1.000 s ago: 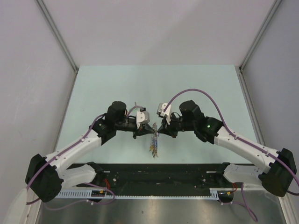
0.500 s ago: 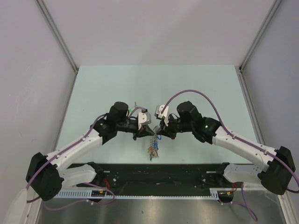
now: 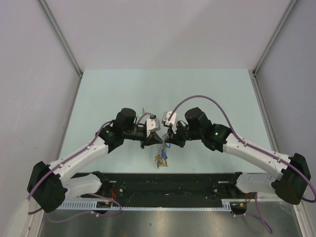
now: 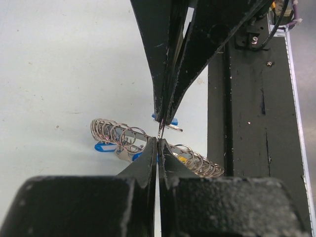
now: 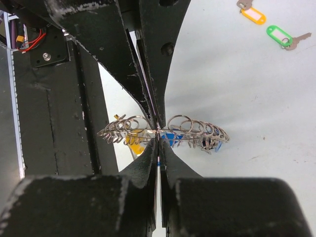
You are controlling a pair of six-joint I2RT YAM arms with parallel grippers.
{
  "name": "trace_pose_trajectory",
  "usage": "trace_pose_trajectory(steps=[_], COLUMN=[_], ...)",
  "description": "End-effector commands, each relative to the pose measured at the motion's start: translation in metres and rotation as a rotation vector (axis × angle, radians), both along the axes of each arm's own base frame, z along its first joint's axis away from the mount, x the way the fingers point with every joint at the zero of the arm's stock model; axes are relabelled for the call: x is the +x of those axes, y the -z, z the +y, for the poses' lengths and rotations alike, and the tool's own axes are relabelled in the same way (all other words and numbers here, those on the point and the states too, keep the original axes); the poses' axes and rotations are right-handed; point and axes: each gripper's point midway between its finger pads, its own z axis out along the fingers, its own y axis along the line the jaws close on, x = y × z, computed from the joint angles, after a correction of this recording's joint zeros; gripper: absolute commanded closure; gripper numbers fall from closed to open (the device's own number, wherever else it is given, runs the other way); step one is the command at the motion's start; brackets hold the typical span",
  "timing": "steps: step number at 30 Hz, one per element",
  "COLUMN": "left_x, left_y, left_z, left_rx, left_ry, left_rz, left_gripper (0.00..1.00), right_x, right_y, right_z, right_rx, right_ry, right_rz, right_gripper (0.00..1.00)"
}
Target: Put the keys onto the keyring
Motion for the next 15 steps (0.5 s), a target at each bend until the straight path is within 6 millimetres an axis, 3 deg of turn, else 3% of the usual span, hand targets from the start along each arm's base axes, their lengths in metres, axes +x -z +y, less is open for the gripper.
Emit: trace_pose_trajectory(steps=[1,15], left_x=[-0.001,0.005], left_y=[-0.05,-0.048], left_z=[-0.017,-0.017], left_rx=[-0.151,-0.16], left_ry=[0.05,0.001], left_rz=[-0.117,-0.094], left_gripper=[1.0,1.0], right_x=[0.007,0.006], right_y=[-0.038,-0.057], right_z=[0.024,0.009], right_rx=[0.115,0.14], right_ry=[-0.025,0.02], right_rz=[-0.073,-0.093], right_gripper=[0.96,0.69])
